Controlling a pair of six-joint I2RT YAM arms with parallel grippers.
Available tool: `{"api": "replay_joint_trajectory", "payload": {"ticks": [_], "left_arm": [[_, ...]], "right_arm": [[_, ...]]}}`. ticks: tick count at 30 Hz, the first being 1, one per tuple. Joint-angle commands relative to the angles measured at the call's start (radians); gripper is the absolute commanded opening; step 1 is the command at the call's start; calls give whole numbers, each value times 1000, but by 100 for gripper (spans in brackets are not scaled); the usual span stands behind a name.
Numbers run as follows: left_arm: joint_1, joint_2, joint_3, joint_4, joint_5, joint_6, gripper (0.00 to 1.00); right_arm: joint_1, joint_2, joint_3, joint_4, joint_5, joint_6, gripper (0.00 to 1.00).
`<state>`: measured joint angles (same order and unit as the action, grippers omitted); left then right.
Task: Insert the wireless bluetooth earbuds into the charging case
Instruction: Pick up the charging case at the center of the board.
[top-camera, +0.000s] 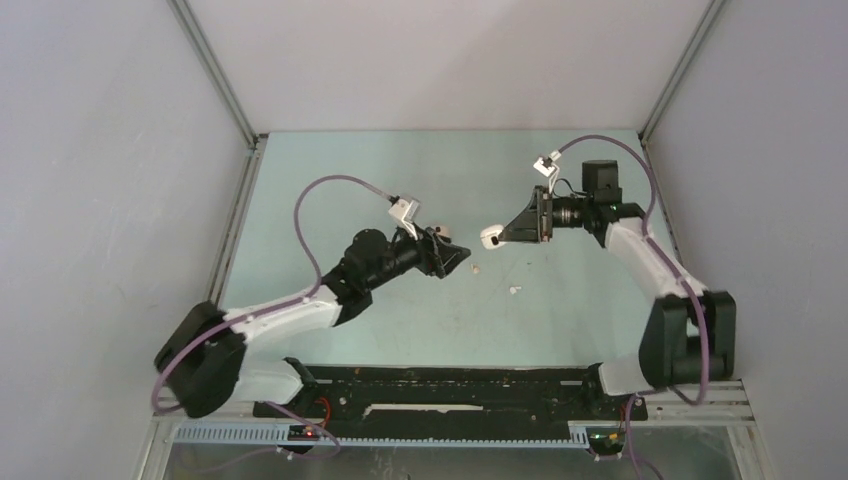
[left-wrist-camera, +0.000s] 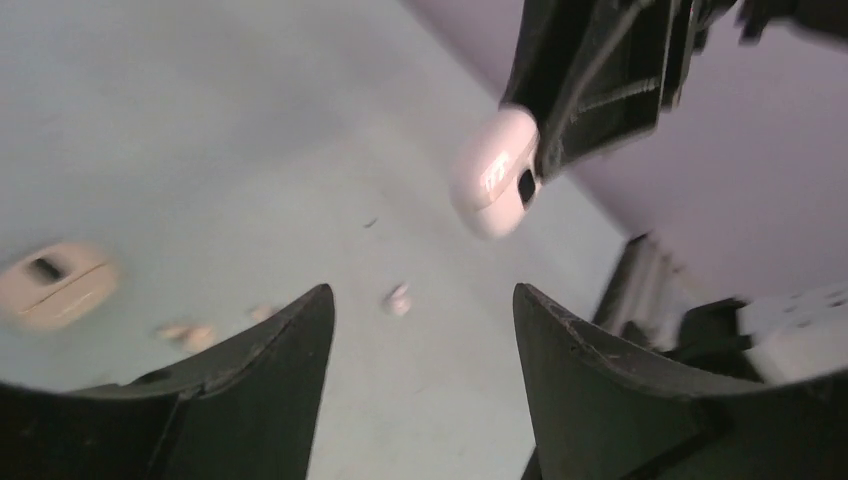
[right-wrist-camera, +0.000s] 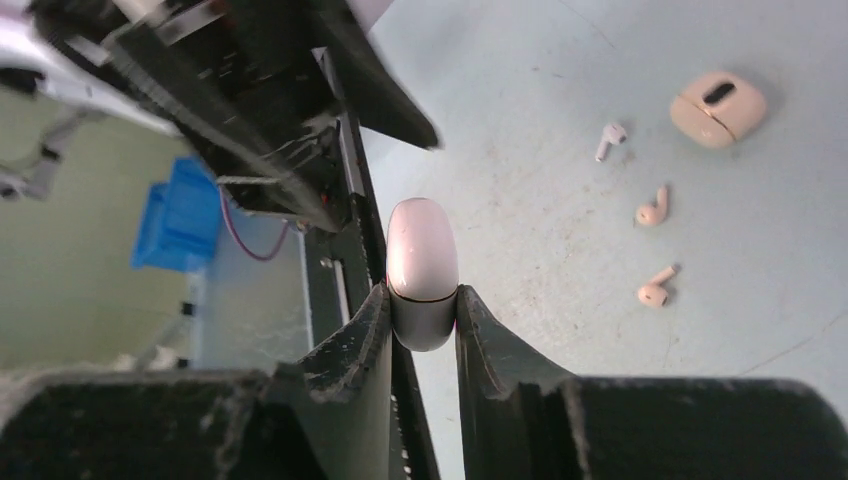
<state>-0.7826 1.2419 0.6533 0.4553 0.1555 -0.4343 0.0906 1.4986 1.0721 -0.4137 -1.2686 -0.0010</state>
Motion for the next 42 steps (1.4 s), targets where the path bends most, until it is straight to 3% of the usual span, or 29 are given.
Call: {"api": "replay_joint_trajectory", "payload": {"ticks": [1,5,10,16,21,23,27,31,34,35,38,40,42], "left_arm": [[8,175,-54,778,212,-421,69],[9,378,-47,1132,234,-581,63],[-13,404,-40,1135,251,-526,59],[-10,408,-25,1133,278,-521,44],[-10,428,-27,1132,296,-535,39],[-9,421,-38,1108,289,-519,33],[-5,364,-58,979,298,-411,19],[-31,208,-53,594,304,-84,16],[-119,99,7,110,143,382,17],[-140,89,14,57,124,450,18],[-146,78,-32,111,155,486,17],[-151,83,-52,148,171,500,15],[-152,88,-69,169,175,501,15]], "right_arm": [[50,-203,-126,333,1,126,4],[75,-286,-194,491,29,196,3],[78,-270,-196,504,16,223,4],[95,-237,-196,498,9,225,6],[95,-234,-196,501,20,226,8],[96,-234,-196,486,28,205,14],[85,-234,-196,441,29,155,38],[21,-229,-190,423,-51,113,57],[18,-234,-89,46,-25,-257,59],[44,-237,-57,-86,28,-417,59],[157,-236,-11,-359,226,-751,53],[225,-232,-12,-429,320,-872,46],[253,-220,-12,-484,316,-924,41]]}}
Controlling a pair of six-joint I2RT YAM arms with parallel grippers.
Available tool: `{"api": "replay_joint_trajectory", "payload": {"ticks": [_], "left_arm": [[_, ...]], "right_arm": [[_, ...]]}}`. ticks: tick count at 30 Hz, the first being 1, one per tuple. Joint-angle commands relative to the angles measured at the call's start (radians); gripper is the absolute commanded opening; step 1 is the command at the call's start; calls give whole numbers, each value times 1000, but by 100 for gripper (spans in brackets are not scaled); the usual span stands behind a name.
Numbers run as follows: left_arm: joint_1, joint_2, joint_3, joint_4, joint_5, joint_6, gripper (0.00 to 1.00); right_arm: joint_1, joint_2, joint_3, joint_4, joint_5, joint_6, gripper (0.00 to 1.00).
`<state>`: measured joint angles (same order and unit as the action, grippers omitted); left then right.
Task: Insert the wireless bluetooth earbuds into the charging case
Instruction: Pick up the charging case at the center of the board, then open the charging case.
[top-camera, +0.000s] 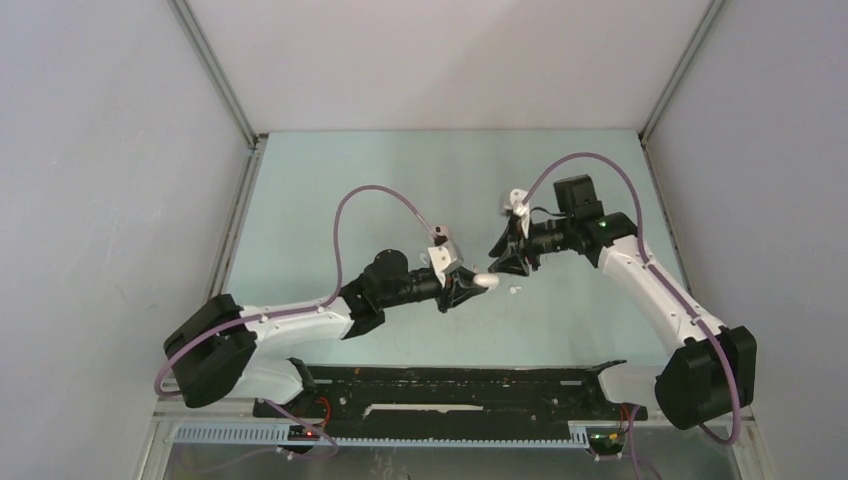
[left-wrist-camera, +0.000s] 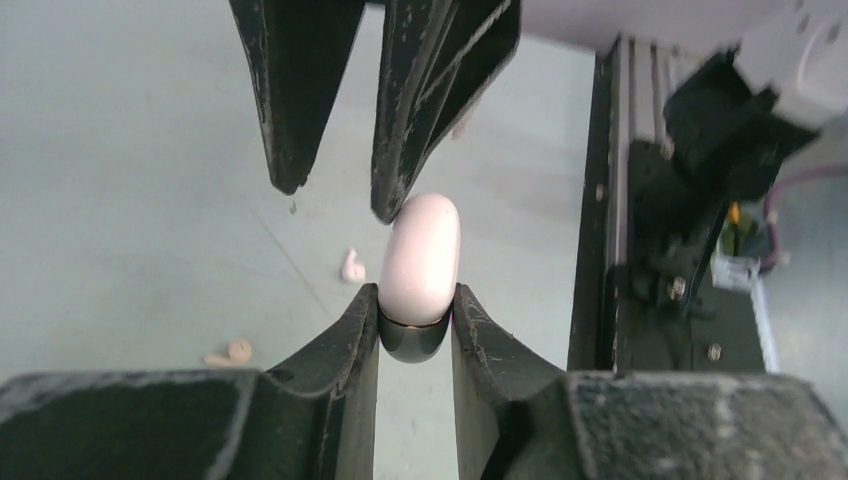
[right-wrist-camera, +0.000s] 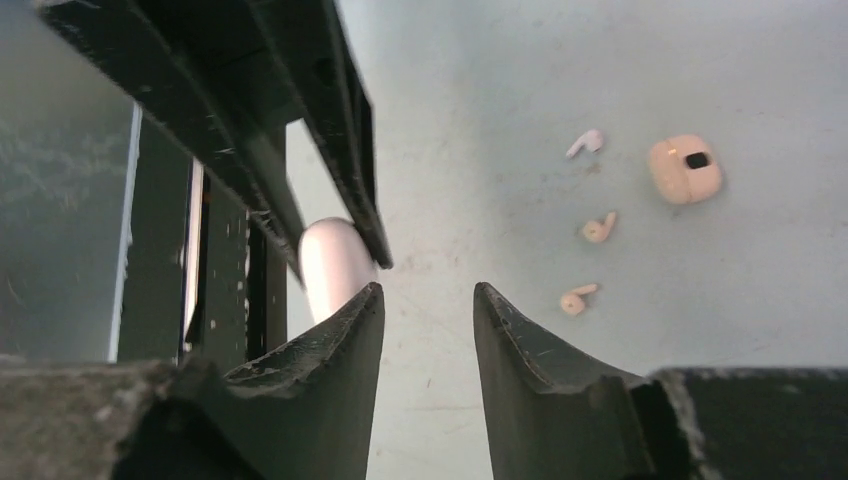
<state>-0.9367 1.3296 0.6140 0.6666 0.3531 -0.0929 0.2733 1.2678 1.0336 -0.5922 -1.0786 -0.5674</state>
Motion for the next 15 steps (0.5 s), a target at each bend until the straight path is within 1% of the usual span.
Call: {"api": "replay_joint_trajectory", "payload": {"ticks": [1,3,5,7,10,12,15], "left_arm": [[1,0,-43,-21,-19,159,15],[-2,-6,-71,17,-21,160,14],[-8,-1,-88,32,-34,170,14],[-13,3,-98,42,-41,177,14],[-17,2,-122,101,-42,167,14],[-25,1,-128,121,-42,164,14],[-43,4,-120,130,-41,168,14]], "right_arm": [[76,17,26,-324,109,-373,40],[88,26,26,-351,83,-386,38],[99,30,26,-364,76,-397,39],[101,26,26,-371,68,-411,40],[111,19,26,-385,64,-428,45],[130,28,26,-377,81,-416,48],[145,52,26,-345,84,-378,49]]}}
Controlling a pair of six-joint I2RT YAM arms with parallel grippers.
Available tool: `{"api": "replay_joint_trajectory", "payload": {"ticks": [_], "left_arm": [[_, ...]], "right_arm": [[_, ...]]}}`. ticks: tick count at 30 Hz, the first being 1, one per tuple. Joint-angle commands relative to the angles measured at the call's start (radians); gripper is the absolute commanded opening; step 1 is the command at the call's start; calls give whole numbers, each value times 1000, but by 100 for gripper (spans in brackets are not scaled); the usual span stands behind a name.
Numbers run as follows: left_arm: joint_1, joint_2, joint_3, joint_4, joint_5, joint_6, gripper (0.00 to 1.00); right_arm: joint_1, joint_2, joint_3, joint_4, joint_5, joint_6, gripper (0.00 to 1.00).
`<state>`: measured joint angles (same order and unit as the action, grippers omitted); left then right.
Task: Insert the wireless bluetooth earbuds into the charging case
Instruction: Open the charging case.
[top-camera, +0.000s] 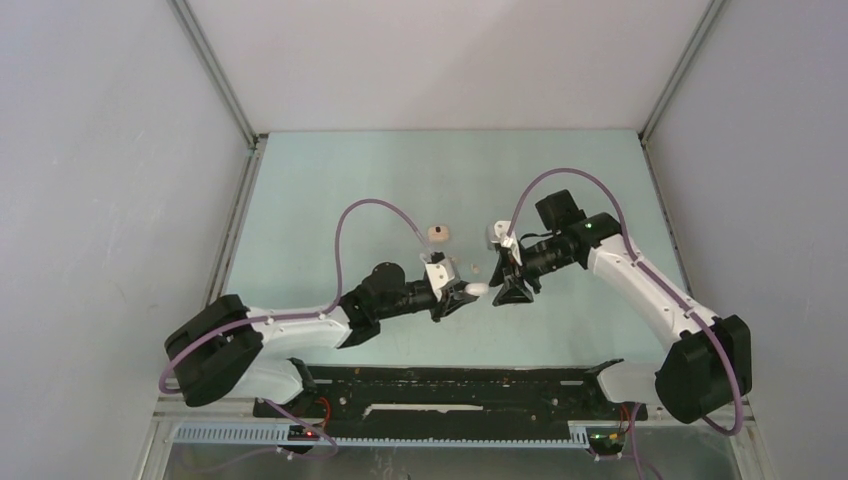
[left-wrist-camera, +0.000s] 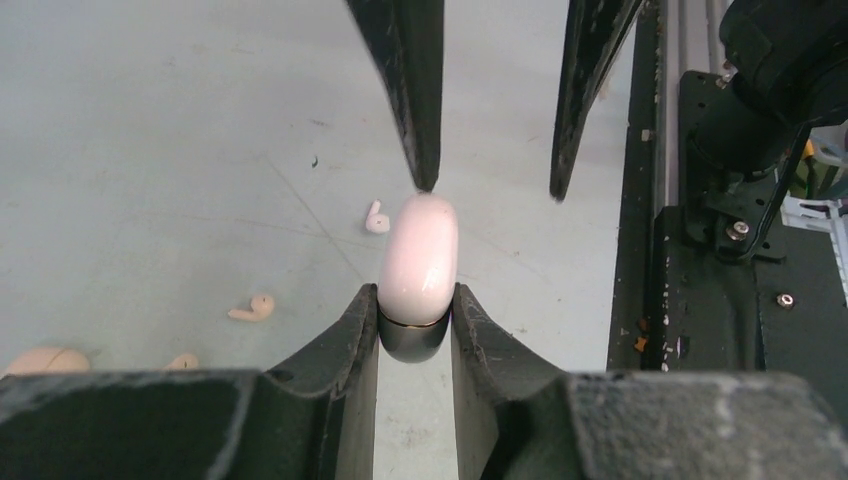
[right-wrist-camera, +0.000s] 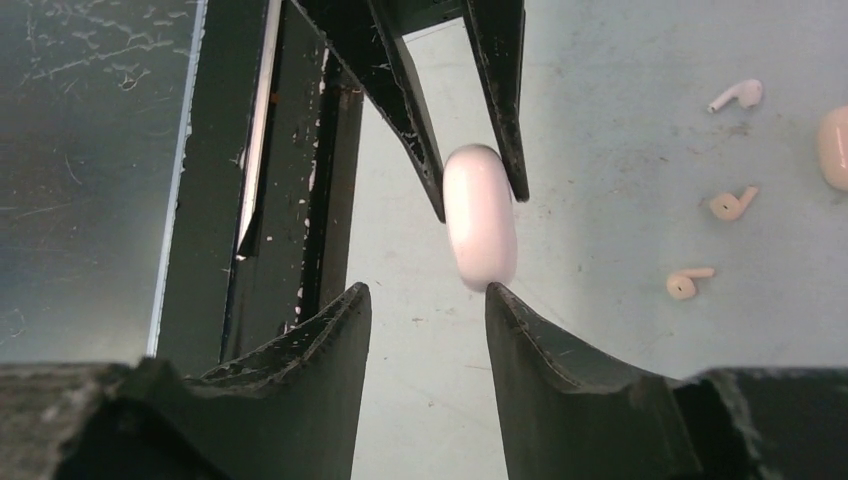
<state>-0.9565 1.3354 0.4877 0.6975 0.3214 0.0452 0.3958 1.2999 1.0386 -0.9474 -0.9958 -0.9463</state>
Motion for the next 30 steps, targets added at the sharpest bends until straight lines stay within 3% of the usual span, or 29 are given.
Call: {"api": "replay_joint_trajectory", "payload": {"ticks": [1,9,15,20,24,30], "left_arm": [[-32,0,11,97,-13,34,14],[-65,28,35,129,-25,29,15],[-65,42,21,170,-33,13,18],[-65,62,-19,248,-110,-19,48],[-65,103,-58,363,-115,-78,55],[-65,147,-67,426,-73,-109,57]], "right_arm": [[25,26,21,23,2,15,50],[49,43,21,64,12,63,43],[48,51,21,52,22,67,21],[46,39,22,55,34,72,12],[35,5,23,81,39,102,11],[7,2,23,81,34,107,11]]}}
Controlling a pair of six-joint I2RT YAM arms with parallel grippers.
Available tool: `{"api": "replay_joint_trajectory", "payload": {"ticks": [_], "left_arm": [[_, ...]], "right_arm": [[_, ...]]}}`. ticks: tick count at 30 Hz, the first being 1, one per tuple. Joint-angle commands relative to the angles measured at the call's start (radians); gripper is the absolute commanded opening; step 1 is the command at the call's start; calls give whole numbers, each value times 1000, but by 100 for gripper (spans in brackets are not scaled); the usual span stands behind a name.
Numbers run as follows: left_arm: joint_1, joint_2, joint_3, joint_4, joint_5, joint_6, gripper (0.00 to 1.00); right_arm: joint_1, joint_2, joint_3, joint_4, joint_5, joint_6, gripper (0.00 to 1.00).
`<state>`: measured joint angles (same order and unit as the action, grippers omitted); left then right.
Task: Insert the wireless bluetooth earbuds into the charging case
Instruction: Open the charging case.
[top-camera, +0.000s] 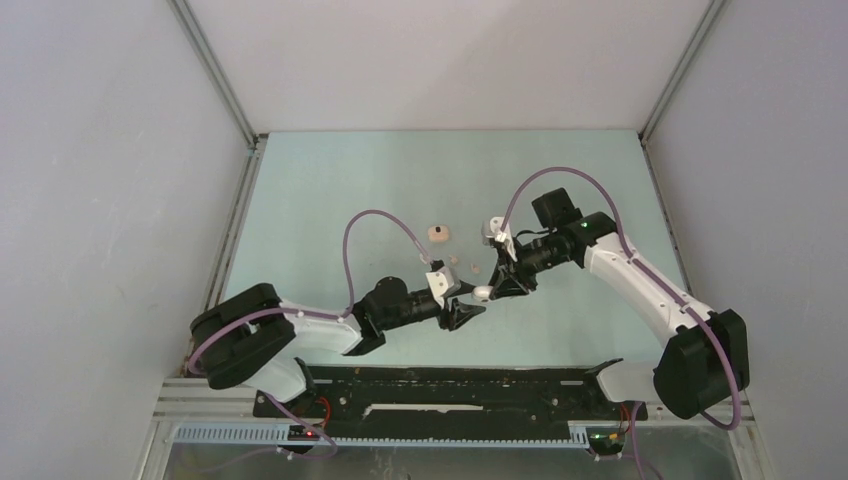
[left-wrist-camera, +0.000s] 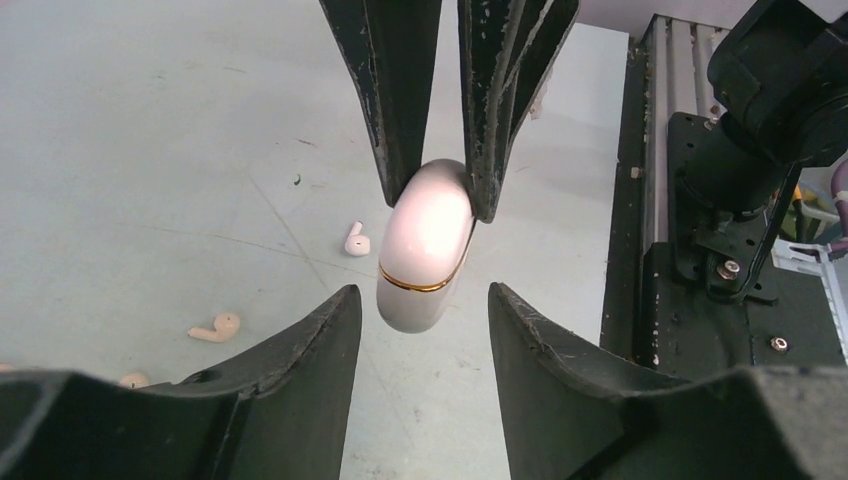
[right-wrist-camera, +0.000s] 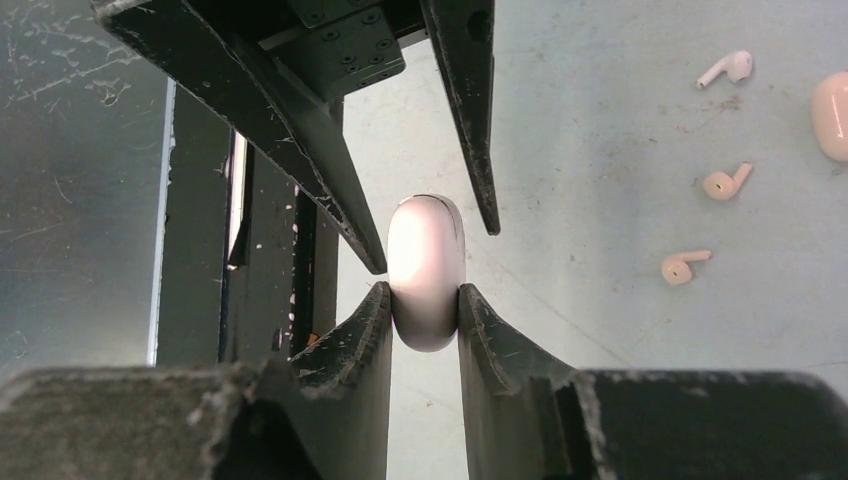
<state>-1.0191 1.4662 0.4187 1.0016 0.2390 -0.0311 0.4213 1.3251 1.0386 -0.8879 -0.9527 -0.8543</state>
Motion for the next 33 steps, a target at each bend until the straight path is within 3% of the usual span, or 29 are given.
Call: {"api": "replay_joint_trajectory", "payload": {"ticks": [1,11,22,27,33], "left_arm": [[-3,20,2,127,14,-30,56],[-3,44,30,129,44,-34,45],[-3,94,17,196,60,-41,14],[-3,167,11,317,95,-77,2],[-3,202,9,355,112,-62,0]], "right_arm": [[-22,-23,22,19,-12,14,11],[-26,-12,22,3,-20,11,11],[-25,15,21,-10,-26,11,14],[-25,44,22,-28,-14,-5,21],[-32,60,22,-38,-26,-2,35]]}}
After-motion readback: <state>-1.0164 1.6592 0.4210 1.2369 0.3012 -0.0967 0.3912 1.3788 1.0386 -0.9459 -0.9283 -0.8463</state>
